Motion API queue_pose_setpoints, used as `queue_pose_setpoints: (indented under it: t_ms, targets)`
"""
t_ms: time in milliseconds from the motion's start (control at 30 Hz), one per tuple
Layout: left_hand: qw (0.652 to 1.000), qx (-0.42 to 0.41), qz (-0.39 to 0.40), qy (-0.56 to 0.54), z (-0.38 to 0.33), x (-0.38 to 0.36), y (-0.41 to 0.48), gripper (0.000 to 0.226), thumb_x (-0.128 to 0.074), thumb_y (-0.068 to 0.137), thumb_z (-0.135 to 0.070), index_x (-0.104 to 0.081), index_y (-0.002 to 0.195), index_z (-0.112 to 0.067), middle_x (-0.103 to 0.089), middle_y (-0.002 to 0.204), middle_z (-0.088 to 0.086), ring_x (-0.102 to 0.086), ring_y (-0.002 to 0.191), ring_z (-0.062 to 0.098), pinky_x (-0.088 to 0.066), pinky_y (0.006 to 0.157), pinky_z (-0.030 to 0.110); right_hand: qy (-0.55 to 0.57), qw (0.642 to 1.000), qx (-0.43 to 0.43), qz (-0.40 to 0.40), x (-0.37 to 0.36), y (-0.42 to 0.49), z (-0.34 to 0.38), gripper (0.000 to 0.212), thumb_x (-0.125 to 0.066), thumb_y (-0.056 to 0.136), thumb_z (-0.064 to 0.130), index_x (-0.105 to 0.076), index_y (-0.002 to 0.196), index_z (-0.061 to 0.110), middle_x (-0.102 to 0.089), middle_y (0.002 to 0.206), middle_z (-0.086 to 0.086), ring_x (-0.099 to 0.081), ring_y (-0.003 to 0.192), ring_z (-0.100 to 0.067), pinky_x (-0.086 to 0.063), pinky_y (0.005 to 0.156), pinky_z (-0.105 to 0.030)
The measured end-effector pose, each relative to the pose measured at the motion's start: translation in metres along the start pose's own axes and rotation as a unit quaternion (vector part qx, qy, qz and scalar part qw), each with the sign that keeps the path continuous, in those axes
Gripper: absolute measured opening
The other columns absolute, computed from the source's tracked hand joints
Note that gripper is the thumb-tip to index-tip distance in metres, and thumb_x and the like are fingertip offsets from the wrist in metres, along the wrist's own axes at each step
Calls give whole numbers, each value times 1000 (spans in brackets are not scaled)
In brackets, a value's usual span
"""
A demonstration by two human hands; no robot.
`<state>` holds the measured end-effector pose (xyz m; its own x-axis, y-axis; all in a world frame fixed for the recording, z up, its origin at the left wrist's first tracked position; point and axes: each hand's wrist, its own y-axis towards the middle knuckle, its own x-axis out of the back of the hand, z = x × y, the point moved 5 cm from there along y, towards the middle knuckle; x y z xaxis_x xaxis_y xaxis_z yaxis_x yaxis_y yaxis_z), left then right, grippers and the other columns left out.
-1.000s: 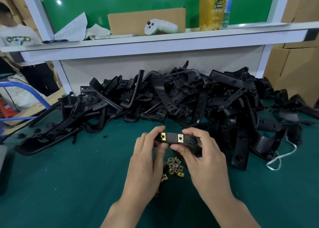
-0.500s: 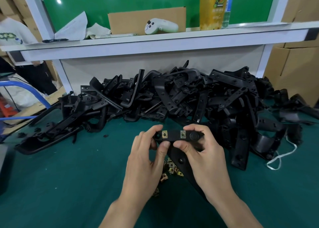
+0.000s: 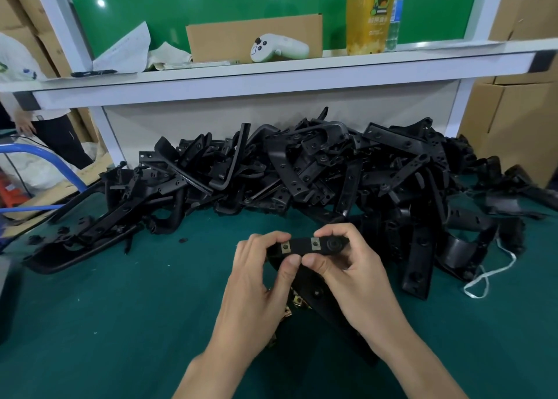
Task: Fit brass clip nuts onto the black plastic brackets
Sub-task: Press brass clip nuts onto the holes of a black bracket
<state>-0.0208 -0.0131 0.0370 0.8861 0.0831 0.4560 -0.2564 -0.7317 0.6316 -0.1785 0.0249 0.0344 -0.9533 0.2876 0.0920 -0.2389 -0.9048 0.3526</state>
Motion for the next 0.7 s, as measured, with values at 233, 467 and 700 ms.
queue_pose_setpoints:
  t_ms: [233, 467, 700]
  targets:
    - [999, 22, 24, -9, 3, -6, -3, 16, -36, 99, -59, -34, 114, -65, -45, 106, -28, -53, 103, 2, -40, 83, 8, -31, 1000, 6, -1, -2, 1, -5, 38, -72, 77, 62, -60, 107, 42, -69, 88, 5, -66, 78, -19, -55, 70, -34]
    - [999, 31, 17, 4, 3, -5, -3, 15, -37, 95, -55, -38, 109, -60, -46, 105, -26, -54, 98, 4, -42, 78, 9, -44, 999, 1, 1, -3, 2, -7, 32, -72, 78, 55, -59, 104, 42, -65, 77, -2, -61, 70, -27, -50, 61, -35]
    - [984, 119, 12, -133, 2, -5, -1, 9, -56, 100, -43, -60, 106, -47, -64, 90, -19, -60, 82, 0, -43, 67, 9, -53, 999, -1, -3, -4, 1, -6, 22, -73, 88, 45, -56, 101, 43, -66, 82, 13, -62, 69, -12, -47, 59, -13]
